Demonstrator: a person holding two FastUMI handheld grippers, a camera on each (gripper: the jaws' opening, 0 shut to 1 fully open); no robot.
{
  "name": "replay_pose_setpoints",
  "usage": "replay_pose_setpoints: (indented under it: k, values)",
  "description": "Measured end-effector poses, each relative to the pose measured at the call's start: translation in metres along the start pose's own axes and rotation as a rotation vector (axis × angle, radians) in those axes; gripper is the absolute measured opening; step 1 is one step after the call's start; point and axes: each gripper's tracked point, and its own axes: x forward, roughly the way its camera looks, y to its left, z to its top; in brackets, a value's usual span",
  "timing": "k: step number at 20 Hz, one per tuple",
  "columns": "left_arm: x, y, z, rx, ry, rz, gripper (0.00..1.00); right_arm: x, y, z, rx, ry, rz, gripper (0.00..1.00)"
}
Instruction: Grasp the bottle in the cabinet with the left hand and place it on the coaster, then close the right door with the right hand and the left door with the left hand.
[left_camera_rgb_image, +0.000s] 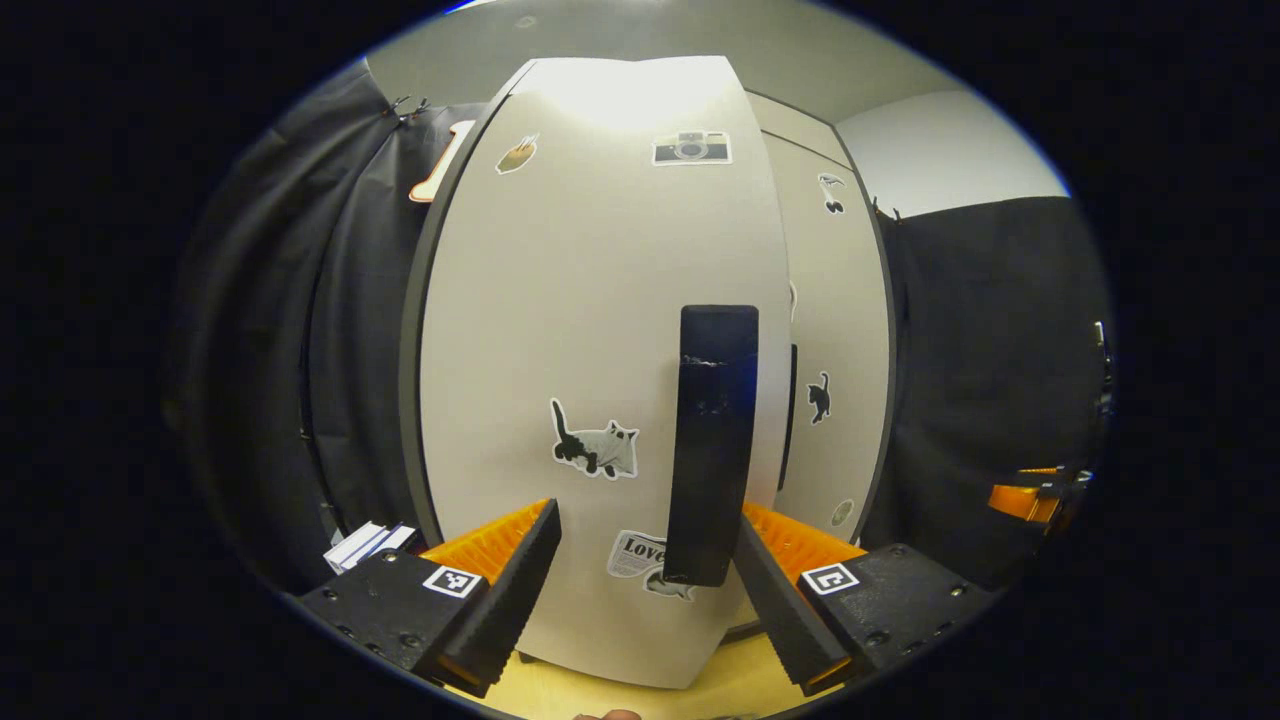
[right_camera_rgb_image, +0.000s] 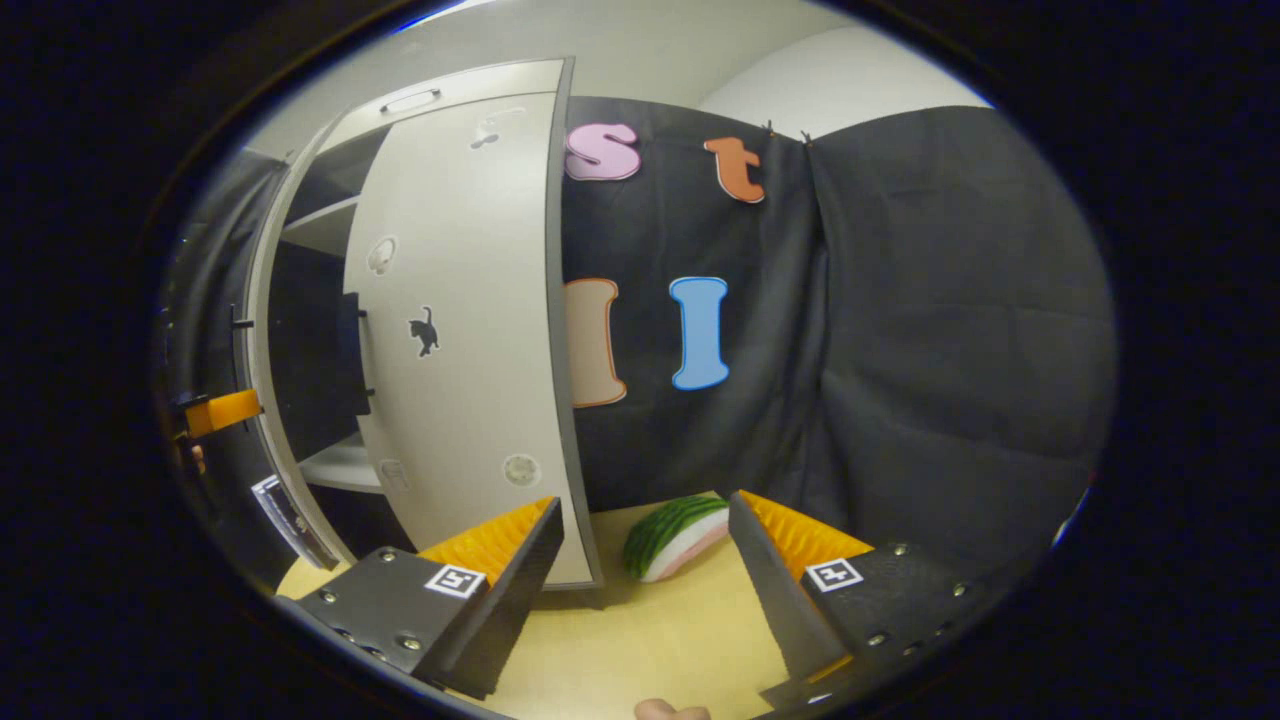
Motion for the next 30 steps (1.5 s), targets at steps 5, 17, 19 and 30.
replay_pose_setpoints:
  k: [5, 17, 19, 30]
  values:
    - [0.020, -0.005, -0.002, 0.017, 0.004, -0.018, 1.00, -0.001, -0.017, 0.003, 0.008, -0.007, -0.035, 1.00]
    - [0.059, -0.011, -0.005, 0.018, 0.015, -0.019, 1.00, 0.001, -0.050, -0.001, 0.030, 0.001, -0.117, 1.00]
    - [0.063, -0.011, -0.005, 0.023, 0.011, -0.008, 1.00, 0.003, -0.053, -0.001, 0.034, 0.004, -0.120, 1.00]
    - [0.077, -0.011, -0.008, 0.057, 0.006, -0.005, 1.00, 0.014, -0.053, -0.008, 0.032, 0.019, -0.113, 1.00]
